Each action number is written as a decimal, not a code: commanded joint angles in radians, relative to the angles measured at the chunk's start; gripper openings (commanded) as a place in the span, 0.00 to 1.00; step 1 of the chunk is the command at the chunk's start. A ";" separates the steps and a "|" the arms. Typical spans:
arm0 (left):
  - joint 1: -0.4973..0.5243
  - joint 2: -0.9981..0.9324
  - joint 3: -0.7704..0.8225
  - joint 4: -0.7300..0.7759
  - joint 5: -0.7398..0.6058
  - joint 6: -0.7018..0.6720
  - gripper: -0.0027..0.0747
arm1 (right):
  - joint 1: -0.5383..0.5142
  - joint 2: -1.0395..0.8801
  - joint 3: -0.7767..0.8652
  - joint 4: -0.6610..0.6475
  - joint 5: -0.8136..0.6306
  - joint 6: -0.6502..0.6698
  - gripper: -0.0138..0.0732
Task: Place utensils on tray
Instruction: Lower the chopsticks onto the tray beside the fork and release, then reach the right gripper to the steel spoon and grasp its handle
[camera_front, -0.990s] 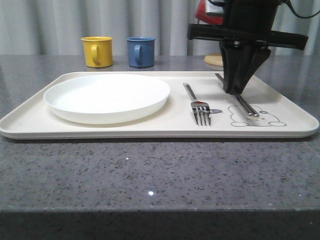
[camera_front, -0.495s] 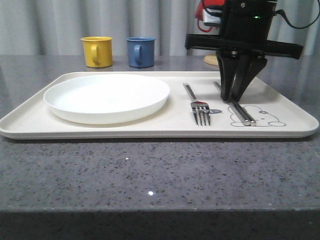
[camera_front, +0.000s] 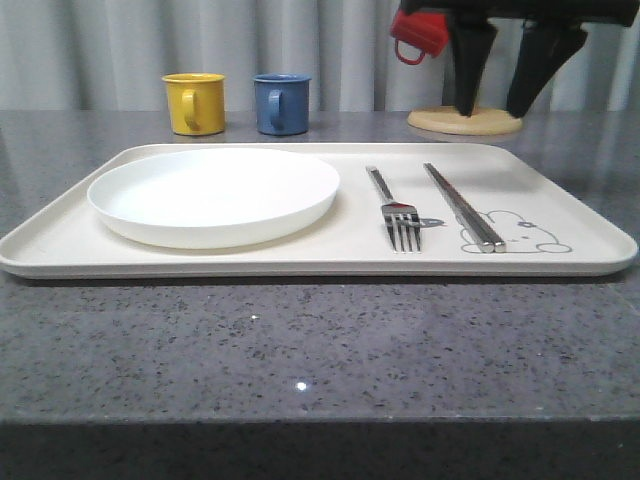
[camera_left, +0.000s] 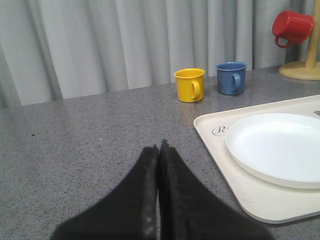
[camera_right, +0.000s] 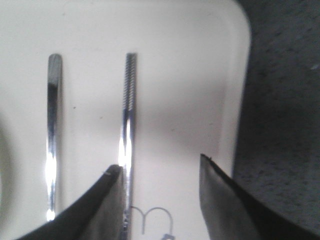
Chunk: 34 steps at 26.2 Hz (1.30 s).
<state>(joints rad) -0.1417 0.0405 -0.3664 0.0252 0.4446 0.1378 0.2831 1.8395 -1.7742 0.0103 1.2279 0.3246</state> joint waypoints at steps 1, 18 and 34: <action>-0.002 0.012 -0.025 -0.008 -0.078 -0.010 0.01 | -0.076 -0.082 -0.031 -0.031 0.092 -0.069 0.60; -0.002 0.012 -0.025 -0.008 -0.078 -0.010 0.01 | -0.454 -0.094 0.079 -0.030 0.106 -0.313 0.60; -0.002 0.012 -0.025 -0.008 -0.078 -0.010 0.01 | -0.534 -0.041 0.086 0.065 0.090 -0.400 0.60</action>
<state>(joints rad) -0.1417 0.0405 -0.3664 0.0252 0.4446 0.1378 -0.2465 1.8210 -1.6679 0.0514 1.2401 -0.0531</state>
